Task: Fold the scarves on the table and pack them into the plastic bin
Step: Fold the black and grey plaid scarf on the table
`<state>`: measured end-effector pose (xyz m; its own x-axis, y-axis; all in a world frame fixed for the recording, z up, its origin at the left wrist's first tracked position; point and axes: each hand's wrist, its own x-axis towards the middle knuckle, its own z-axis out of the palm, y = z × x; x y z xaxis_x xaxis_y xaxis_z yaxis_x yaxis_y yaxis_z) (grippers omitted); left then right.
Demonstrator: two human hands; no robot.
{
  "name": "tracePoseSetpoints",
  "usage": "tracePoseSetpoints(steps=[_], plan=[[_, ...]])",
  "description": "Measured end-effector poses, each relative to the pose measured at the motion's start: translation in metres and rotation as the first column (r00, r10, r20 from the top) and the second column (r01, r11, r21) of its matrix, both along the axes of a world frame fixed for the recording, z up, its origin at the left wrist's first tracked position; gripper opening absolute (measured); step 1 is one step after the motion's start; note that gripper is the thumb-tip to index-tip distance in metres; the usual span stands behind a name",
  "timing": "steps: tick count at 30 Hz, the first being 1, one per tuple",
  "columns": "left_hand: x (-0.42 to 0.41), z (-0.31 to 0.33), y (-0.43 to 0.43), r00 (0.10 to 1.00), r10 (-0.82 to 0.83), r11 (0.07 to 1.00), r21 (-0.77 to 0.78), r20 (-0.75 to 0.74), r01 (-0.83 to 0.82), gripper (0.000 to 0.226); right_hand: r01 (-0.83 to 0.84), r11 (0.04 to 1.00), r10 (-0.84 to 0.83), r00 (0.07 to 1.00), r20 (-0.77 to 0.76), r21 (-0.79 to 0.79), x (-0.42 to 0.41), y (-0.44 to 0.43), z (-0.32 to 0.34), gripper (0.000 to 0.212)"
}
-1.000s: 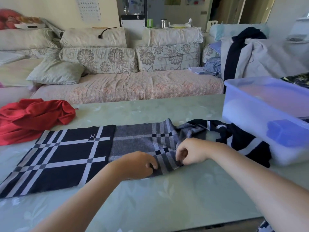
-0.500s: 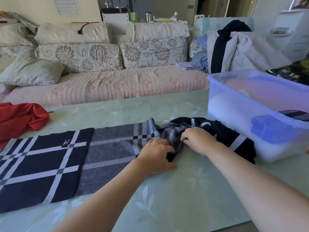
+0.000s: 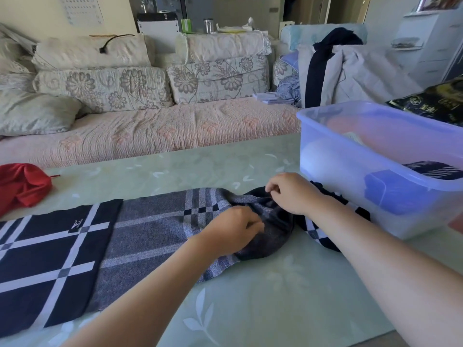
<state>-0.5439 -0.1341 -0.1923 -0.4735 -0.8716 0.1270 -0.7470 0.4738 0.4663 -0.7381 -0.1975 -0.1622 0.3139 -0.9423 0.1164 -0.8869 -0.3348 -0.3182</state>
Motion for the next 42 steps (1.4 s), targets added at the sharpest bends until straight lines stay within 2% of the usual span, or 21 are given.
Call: tracePoseSetpoints(steps=[2,4,6,9,14,16,17,19,20,21,23,25,26,28,30,32,34,38,40,42], plan=[[-0.005,-0.012,-0.012,0.998,-0.004,0.992,-0.126,0.056,0.011,0.018,0.007,1.000,-0.005,0.994,-0.108,0.018,0.002,-0.012,-0.010,0.030],[-0.010,-0.021,-0.020,0.979,0.021,0.987,-0.160,0.203,0.012,0.033,0.035,0.999,-0.027,0.978,-0.205,0.039,0.004,-0.022,-0.015,0.027],[-0.013,-0.029,-0.023,0.947,0.033,0.986,-0.166,0.320,0.022,0.055,0.079,0.996,-0.069,0.977,-0.201,0.042,0.005,-0.032,-0.017,0.013],[-0.017,-0.038,-0.022,0.923,0.002,0.990,-0.134,0.386,0.054,0.070,0.148,0.989,-0.148,0.983,-0.112,-0.001,0.012,-0.050,-0.018,0.017],[-0.023,-0.046,-0.027,0.907,-0.162,0.978,-0.062,0.389,0.201,0.064,0.406,0.901,-0.381,0.909,0.170,-0.154,0.027,-0.083,-0.010,0.020],[-0.026,-0.045,-0.027,0.923,-0.237,0.967,-0.017,0.303,0.254,0.062,0.372,0.910,-0.310,0.904,0.293,-0.182,0.030,-0.092,-0.010,0.016],[-0.028,-0.045,-0.026,0.931,-0.261,0.963,0.002,0.256,0.270,0.061,0.309,0.941,-0.256,0.917,0.305,-0.139,0.032,-0.093,-0.013,0.020],[-0.030,-0.046,-0.023,0.945,-0.277,0.960,0.010,0.171,0.280,0.058,0.154,0.987,-0.160,0.969,0.190,0.045,0.033,-0.087,-0.022,0.064],[-0.029,-0.046,-0.023,0.954,-0.274,0.961,0.000,0.120,0.276,0.054,0.114,0.987,-0.126,0.985,0.117,0.110,0.032,-0.082,-0.025,0.079],[-0.027,-0.043,-0.022,0.965,-0.256,0.966,-0.016,0.053,0.257,0.047,0.083,0.990,-0.090,0.994,0.067,0.112,0.029,-0.077,-0.028,0.083],[-0.017,-0.038,-0.026,0.988,-0.140,0.984,-0.119,-0.070,0.131,0.032,0.002,0.999,-0.002,1.000,0.003,-0.039,0.027,-0.066,-0.029,0.073],[-0.002,-0.033,-0.032,0.991,0.067,0.956,-0.278,-0.119,-0.098,0.030,-0.085,0.987,0.089,0.996,0.023,-0.138,0.028,-0.054,-0.029,0.058],[0.005,-0.031,-0.035,0.978,0.193,0.921,-0.331,-0.077,-0.208,0.030,-0.133,0.984,0.138,0.990,0.036,-0.119,0.030,-0.047,-0.029,0.053],[0.016,-0.035,-0.035,0.909,0.385,0.898,-0.293,0.159,-0.329,0.036,-0.212,0.977,0.212,0.977,0.009,0.006,0.033,-0.033,-0.033,0.047],[0.021,-0.043,-0.031,0.866,0.350,0.936,-0.110,0.356,-0.333,0.057,-0.196,0.968,0.215,0.970,-0.113,0.156,0.029,-0.020,-0.037,0.051],[0.021,-0.047,-0.026,0.877,0.257,0.960,-0.006,0.405,-0.278,0.070,-0.096,0.969,0.156,0.951,-0.266,0.226,0.017,-0.013,-0.038,0.065],[0.020,-0.050,-0.025,0.879,0.204,0.974,0.002,0.430,-0.227,0.074,-0.001,0.975,0.083,0.930,-0.358,0.223,0.007,-0.009,-0.039,0.074],[0.021,-0.047,-0.027,0.911,0.188,0.981,-0.031,0.366,-0.190,0.069,0.107,0.972,0.004,0.882,-0.471,0.209,0.014,-0.010,-0.038,0.075],[0.026,-0.047,-0.027,0.914,0.276,0.961,-0.095,0.298,-0.259,0.064,0.119,0.977,-0.015,0.863,-0.506,0.175,0.027,-0.010,-0.036,0.071],[0.032,-0.046,-0.026,0.924,0.307,0.951,-0.050,0.229,-0.304,0.062,0.076,0.987,0.003,0.875,-0.484,0.143,0.042,-0.010,-0.036,0.067]])
